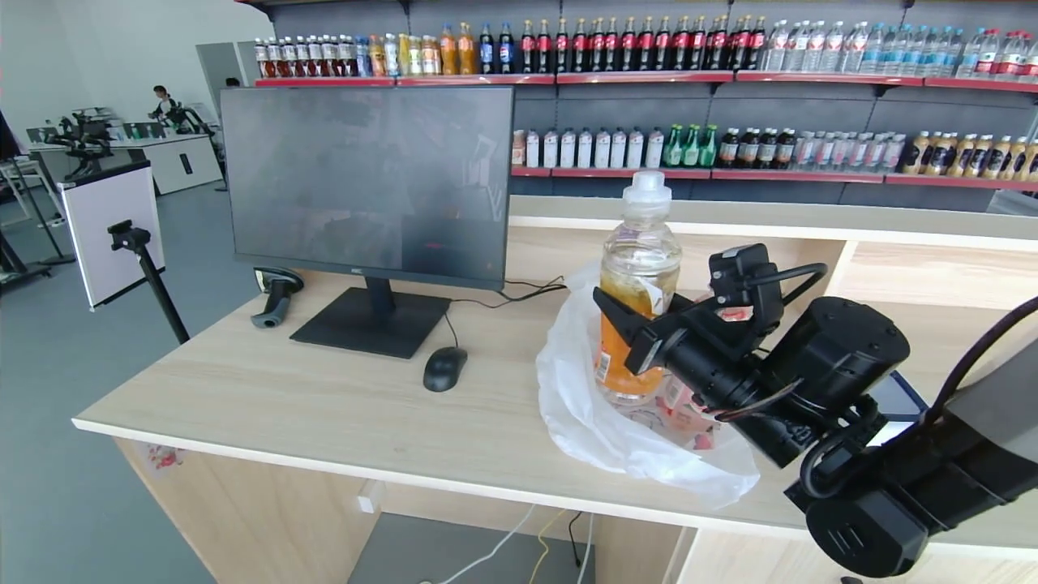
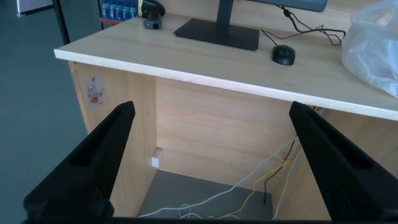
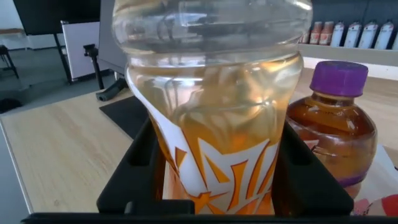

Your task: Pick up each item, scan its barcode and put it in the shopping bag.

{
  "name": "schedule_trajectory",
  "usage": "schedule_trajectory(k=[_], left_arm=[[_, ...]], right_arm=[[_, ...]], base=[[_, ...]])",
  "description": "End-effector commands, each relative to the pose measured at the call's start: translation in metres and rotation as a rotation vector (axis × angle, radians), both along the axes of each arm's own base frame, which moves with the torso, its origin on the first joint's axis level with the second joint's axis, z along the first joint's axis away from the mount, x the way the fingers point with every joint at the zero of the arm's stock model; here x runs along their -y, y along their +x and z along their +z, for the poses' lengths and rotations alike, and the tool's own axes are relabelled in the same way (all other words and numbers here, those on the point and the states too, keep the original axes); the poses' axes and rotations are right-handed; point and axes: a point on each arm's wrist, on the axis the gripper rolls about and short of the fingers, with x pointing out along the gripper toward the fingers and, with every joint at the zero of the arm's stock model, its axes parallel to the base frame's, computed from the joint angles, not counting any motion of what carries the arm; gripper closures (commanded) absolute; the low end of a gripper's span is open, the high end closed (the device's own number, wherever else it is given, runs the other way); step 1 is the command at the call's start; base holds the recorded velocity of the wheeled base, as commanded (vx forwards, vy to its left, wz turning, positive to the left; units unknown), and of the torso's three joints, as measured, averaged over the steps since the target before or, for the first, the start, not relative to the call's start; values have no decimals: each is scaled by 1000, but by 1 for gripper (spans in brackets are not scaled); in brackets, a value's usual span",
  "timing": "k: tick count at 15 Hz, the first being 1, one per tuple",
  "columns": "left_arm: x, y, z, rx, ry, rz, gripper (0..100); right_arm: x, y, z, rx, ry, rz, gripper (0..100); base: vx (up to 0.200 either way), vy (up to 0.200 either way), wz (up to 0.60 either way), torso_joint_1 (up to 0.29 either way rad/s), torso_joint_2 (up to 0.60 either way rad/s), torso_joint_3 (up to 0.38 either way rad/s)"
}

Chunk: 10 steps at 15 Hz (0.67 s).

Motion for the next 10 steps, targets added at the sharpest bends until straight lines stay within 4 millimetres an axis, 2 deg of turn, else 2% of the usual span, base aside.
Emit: schedule_trajectory(k=[1,5,10], left_arm=[[0,0,0,1,-1,1,0],[0,0,0,1,-1,0,0],[0,0,0,1,-1,1,0]], right_arm=[[1,3,-2,-1,-5,-10,100],[14,12,-6,-3,-25,-58,100],[9,12,-16,-29,-45,-23,100]], base=[[0,0,0,0,0,0],[0,0,0,0,0,0],[0,0,0,0,0,0]])
